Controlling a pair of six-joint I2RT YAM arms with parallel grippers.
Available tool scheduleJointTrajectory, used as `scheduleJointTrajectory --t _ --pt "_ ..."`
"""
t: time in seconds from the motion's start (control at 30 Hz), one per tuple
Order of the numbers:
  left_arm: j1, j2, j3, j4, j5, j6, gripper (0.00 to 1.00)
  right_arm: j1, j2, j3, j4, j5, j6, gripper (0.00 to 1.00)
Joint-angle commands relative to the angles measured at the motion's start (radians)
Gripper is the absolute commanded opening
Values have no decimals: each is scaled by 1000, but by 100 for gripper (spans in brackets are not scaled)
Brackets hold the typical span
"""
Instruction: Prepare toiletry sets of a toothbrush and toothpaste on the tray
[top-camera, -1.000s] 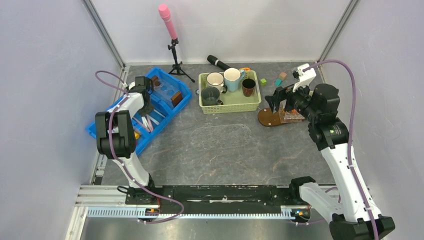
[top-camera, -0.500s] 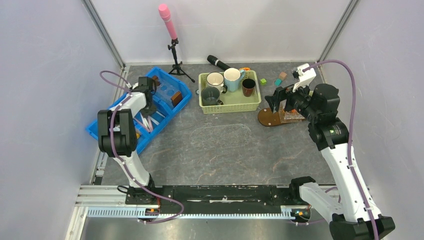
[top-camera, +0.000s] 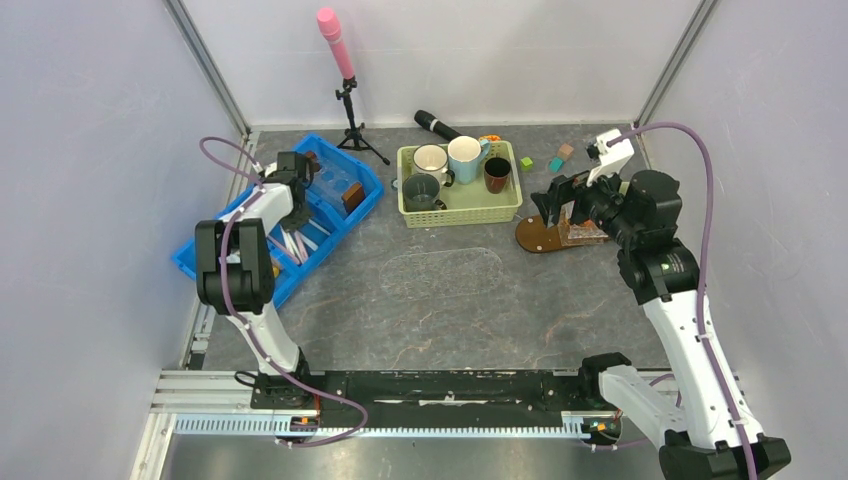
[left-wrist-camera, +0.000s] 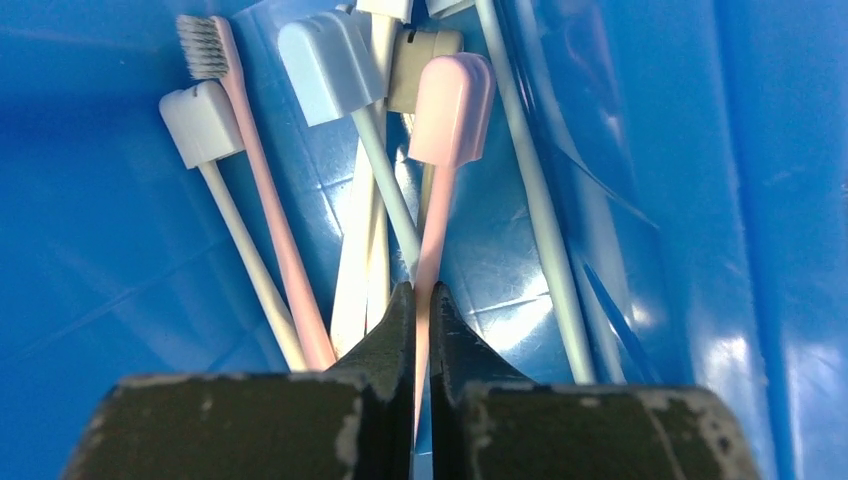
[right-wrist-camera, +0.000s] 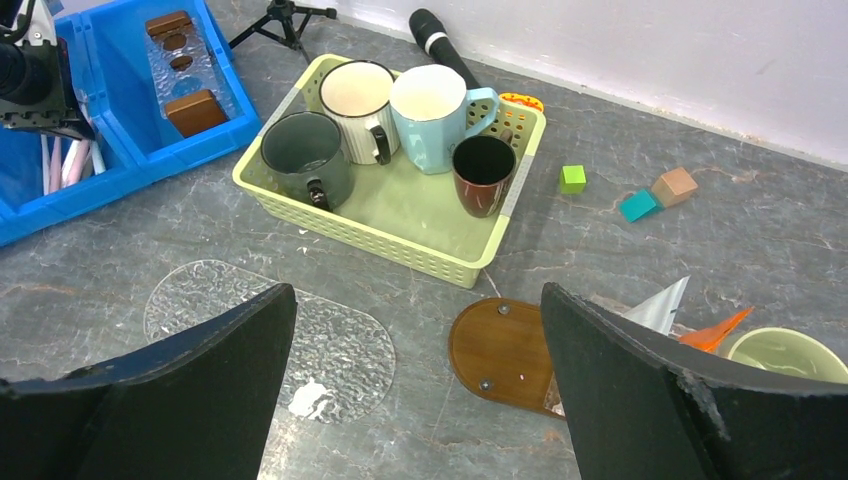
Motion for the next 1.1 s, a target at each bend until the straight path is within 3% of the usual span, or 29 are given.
scheduleJointTrajectory --t 0.0,0.5,0.83,1.07 --pt "-9 -94 21 -27 8 11 2 4 -26 0 6 6 -15 98" --pt "18 -356 -131 161 7 7 2 5 -53 8 11 -37 6 98" --pt "75 -415 -217 306 224 -26 2 5 -43 6 18 -79 13 98" --pt "122 -534 -338 553 400 -57 2 5 -31 -11 61 -175 45 98"
